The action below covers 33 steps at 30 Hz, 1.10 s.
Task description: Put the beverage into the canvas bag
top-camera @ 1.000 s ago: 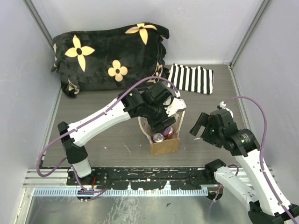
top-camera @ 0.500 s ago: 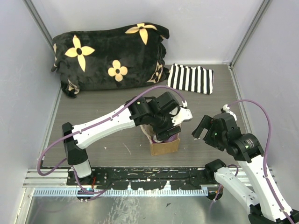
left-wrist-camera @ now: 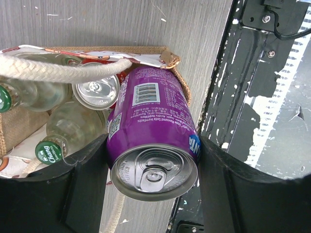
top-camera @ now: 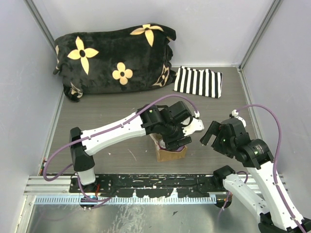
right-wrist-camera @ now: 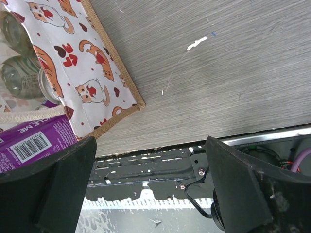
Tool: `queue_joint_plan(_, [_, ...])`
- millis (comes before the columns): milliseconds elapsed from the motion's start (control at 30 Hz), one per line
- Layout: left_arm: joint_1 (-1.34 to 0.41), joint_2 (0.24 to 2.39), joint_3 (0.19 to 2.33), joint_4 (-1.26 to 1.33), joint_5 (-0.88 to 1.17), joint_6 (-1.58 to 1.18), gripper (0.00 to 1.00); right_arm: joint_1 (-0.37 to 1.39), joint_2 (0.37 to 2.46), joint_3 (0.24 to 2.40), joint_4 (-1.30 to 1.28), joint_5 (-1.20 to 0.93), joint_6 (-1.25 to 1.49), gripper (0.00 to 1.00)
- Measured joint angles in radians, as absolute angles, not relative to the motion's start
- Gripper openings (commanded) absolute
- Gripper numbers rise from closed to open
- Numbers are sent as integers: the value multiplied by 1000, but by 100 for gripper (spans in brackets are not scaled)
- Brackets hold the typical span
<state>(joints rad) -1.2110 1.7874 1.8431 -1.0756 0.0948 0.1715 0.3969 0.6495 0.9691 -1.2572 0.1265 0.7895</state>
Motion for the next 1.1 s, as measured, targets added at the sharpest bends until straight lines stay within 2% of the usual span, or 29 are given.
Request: queue_joint_plan(1100, [-1235, 1938, 1872, -1060, 58, 170, 1, 396, 614, 921, -1271, 145, 794, 100])
